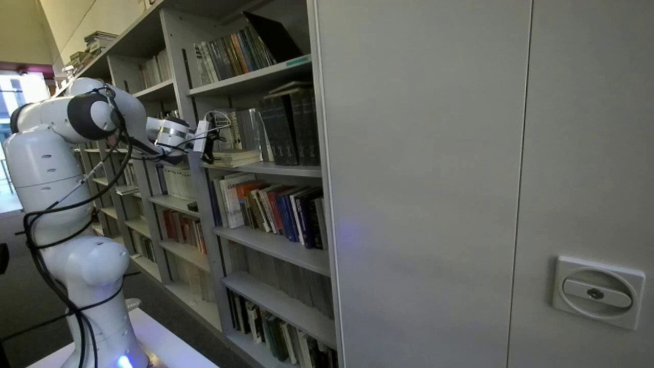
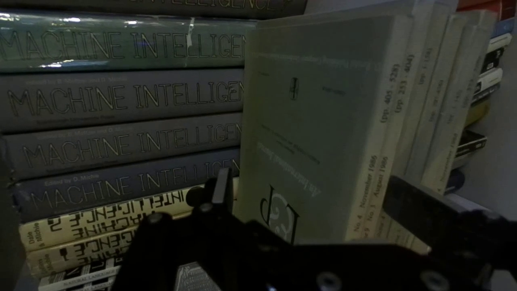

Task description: Put the book on top of the books on the shelf

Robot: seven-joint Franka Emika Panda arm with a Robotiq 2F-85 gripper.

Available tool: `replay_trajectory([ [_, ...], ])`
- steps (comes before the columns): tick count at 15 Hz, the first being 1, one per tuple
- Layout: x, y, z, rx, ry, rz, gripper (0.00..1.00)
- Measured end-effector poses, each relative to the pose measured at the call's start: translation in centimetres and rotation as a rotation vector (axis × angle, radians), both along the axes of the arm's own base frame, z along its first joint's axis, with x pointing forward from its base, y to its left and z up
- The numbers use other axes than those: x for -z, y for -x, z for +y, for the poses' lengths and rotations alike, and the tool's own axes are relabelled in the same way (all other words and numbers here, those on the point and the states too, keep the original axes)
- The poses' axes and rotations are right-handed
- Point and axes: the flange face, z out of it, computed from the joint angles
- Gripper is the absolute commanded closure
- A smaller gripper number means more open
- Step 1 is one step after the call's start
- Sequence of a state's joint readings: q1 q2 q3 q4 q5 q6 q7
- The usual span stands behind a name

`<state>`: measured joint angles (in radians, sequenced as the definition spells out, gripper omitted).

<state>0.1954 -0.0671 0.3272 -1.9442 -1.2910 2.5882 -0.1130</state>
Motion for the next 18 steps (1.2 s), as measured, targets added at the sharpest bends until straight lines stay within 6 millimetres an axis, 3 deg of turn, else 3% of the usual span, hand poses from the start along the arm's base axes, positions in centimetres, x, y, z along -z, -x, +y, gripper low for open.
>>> replay_trajectory([
  [9, -1.3, 1.6, -0.5, 0.010, -0.020, -0.027, 0.00],
  [18, -1.7, 1.7, -0.6, 0.012, -0.022, -0.034, 0.00],
])
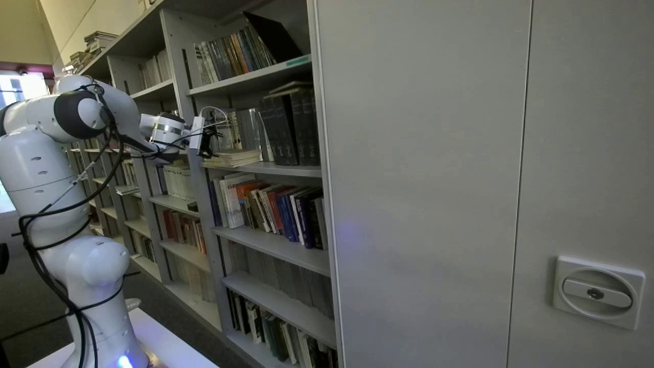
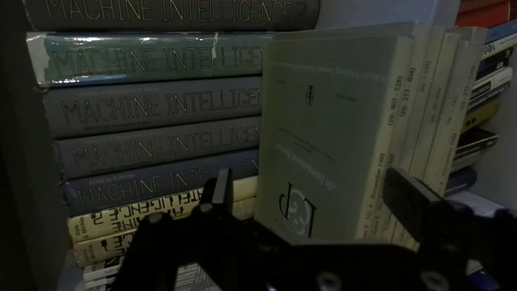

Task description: Put the book on top of the books on the shelf

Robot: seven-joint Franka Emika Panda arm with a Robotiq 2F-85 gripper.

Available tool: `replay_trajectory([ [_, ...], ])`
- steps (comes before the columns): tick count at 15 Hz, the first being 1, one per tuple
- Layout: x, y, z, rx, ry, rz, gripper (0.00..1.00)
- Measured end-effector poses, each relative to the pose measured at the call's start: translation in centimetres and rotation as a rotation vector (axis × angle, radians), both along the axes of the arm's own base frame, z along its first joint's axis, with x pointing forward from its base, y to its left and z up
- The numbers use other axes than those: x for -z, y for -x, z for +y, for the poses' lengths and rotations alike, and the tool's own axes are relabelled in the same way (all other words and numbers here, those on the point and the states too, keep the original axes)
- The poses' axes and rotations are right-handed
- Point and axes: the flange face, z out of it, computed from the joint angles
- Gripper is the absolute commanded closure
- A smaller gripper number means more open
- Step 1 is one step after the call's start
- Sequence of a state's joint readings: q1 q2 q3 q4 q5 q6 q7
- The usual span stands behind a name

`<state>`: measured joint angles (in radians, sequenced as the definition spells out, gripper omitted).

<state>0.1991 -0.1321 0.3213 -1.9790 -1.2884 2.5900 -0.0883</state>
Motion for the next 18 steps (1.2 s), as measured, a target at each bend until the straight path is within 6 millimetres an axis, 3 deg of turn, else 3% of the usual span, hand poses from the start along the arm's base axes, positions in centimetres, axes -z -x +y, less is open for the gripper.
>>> replay_trajectory([
  [6, 0.6, -0.3, 0.0, 0.000, 0.002, 0.011, 0.00],
  [7, 0.7, -0.4, 0.1, 0.000, 0.003, 0.013, 0.25],
  [9, 0.8, -0.5, 0.2, -0.002, 0.003, 0.014, 0.34],
  [16, 1.1, -0.1, 1.2, -0.021, 0.005, 0.020, 0.88],
  [18, 1.1, -0.1, 1.2, -0.021, 0.004, 0.019, 1.00],
])
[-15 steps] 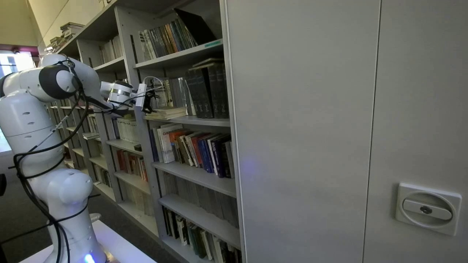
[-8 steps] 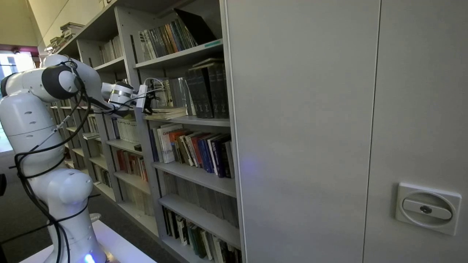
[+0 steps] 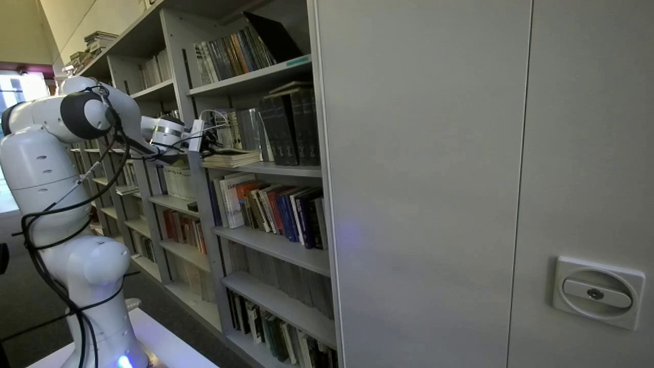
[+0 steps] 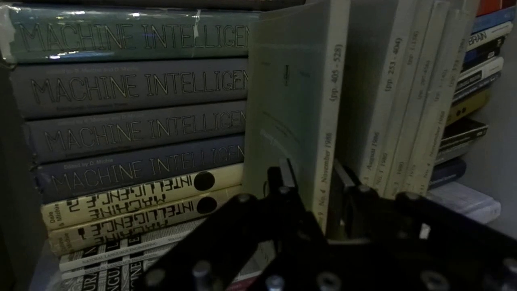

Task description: Put the book on top of the books on the shelf

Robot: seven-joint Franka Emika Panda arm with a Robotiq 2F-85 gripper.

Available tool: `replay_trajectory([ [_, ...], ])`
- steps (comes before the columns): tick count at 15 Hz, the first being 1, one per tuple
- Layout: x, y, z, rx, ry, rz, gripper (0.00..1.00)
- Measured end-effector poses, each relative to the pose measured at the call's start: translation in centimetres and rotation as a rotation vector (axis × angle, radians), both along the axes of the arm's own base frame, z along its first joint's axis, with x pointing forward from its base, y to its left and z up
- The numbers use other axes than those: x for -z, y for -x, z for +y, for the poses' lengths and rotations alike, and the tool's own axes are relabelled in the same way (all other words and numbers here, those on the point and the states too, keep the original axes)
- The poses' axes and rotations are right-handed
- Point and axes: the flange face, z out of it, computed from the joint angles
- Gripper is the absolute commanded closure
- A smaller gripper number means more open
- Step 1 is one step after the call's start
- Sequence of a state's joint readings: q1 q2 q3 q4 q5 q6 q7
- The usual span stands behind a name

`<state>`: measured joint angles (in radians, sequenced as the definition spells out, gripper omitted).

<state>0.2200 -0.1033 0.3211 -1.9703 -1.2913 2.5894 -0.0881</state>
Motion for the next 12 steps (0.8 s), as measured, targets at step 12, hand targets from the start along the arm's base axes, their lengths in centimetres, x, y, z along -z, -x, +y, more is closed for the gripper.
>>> replay_trajectory([
  [12, -0.8, 2.2, 0.5, -0.016, -0.005, -0.013, 0.97],
])
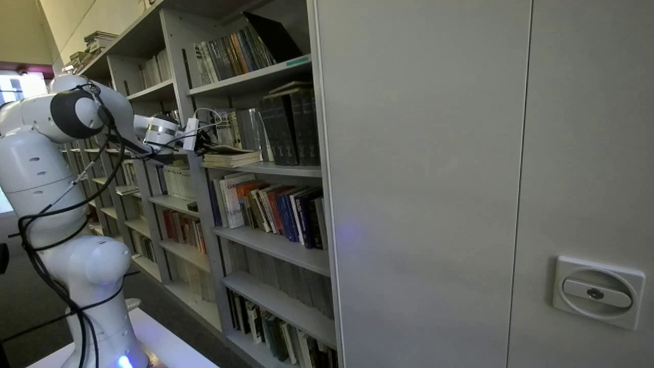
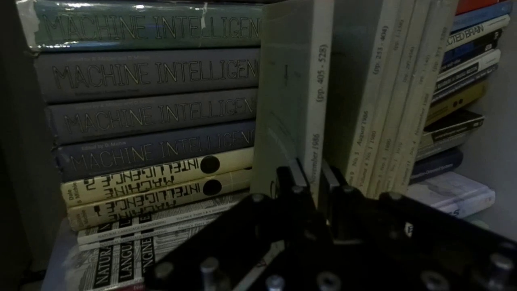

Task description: Put the book on top of the books on the shelf

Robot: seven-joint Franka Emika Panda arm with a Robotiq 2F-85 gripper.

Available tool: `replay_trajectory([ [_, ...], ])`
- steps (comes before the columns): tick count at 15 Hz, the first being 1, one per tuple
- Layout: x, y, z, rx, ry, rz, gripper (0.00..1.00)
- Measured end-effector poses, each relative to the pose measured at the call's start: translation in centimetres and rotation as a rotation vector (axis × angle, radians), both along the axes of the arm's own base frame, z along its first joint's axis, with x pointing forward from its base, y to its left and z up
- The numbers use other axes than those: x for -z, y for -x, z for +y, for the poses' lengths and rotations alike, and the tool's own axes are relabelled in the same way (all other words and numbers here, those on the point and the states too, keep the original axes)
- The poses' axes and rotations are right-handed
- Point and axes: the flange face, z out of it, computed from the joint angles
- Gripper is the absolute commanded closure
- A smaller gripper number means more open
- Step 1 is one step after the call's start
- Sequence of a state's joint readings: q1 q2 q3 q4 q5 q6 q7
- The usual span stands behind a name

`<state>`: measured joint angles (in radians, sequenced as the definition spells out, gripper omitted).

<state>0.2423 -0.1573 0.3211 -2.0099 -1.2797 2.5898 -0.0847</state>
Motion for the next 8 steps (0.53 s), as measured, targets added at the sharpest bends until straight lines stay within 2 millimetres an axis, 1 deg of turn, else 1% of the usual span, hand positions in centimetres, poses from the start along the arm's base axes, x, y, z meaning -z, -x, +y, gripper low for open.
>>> replay_trajectory([
  [4, -0.2, 2.8, 0.2, -0.018, 0.012, -0.012, 0.97],
  [6, -0.2, 3.8, 0.3, -0.026, 0.018, -0.015, 0.97],
  [8, 0.1, 4.1, 0.6, -0.033, 0.024, -0.013, 0.97],
])
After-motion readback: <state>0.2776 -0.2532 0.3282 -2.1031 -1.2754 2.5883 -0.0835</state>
